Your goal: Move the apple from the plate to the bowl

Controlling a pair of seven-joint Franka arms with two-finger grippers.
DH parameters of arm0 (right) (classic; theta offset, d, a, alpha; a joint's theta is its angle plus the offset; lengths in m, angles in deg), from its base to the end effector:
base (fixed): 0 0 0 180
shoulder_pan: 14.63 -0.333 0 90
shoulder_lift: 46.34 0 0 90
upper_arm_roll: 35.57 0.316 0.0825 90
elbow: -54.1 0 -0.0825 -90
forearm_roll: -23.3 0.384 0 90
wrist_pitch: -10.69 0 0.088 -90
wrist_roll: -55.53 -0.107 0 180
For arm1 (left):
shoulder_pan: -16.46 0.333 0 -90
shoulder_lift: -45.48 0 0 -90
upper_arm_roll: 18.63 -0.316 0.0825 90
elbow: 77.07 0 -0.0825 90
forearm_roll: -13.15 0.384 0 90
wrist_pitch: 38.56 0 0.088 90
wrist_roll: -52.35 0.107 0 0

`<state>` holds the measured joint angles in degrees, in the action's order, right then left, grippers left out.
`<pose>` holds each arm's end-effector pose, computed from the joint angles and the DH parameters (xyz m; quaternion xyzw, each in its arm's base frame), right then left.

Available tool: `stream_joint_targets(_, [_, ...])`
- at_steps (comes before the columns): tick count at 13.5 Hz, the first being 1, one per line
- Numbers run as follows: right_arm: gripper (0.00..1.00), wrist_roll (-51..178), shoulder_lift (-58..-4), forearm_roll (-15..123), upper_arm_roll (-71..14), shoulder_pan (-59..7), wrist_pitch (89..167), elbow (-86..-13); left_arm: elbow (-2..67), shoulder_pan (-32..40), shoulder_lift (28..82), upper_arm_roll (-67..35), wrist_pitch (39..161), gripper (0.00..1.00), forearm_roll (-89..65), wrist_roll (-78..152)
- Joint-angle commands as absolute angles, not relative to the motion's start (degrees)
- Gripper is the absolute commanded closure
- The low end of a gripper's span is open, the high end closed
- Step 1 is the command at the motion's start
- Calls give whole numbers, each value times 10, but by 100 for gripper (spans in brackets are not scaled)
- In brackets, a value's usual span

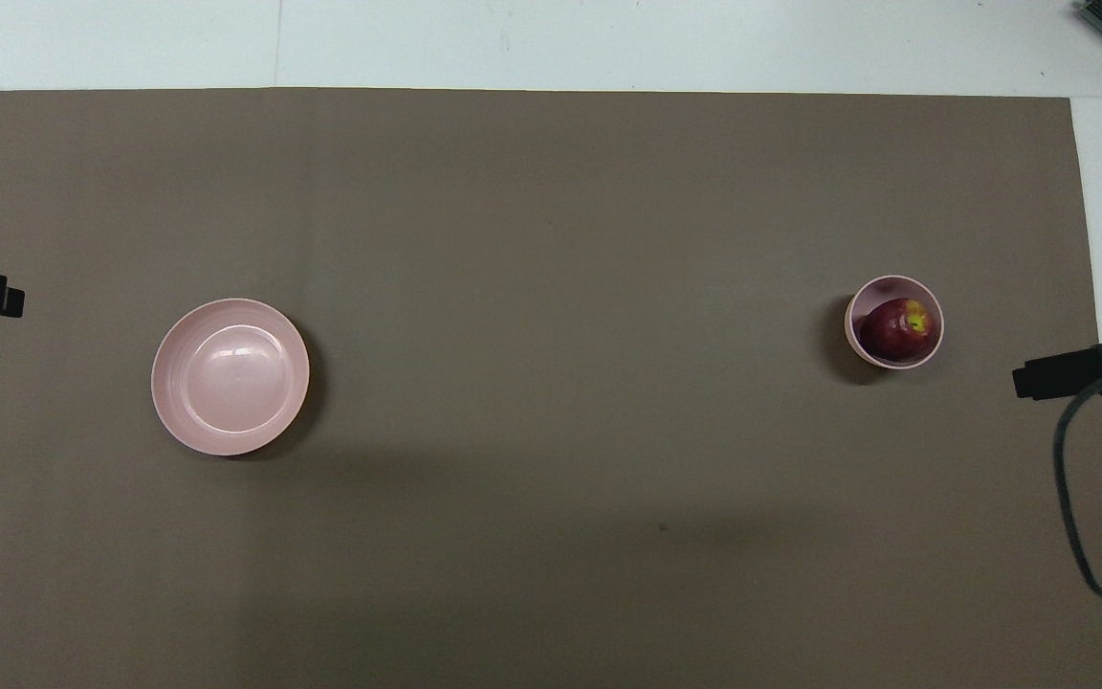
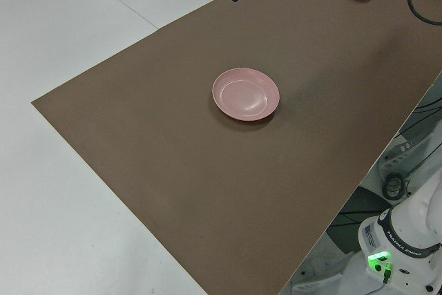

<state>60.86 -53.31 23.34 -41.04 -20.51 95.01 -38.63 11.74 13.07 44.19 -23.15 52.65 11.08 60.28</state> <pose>0.5059 0.0003 0.6579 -0.9986 -0.0505 0.0126 0.0067 0.5501 0.0076 0.6487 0.9975 -0.0594 0.0336 0.0163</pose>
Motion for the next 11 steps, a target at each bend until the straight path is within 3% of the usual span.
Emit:
stream_joint_targets(1, [0, 633, -535, 251, -410, -201, 943, -383, 111, 131, 440, -233, 514, 0, 120, 609])
stream_joint_targets(11, [0, 663, -539, 209, -409, -200, 952, -393, 112, 131, 440, -234, 514, 0, 119, 609])
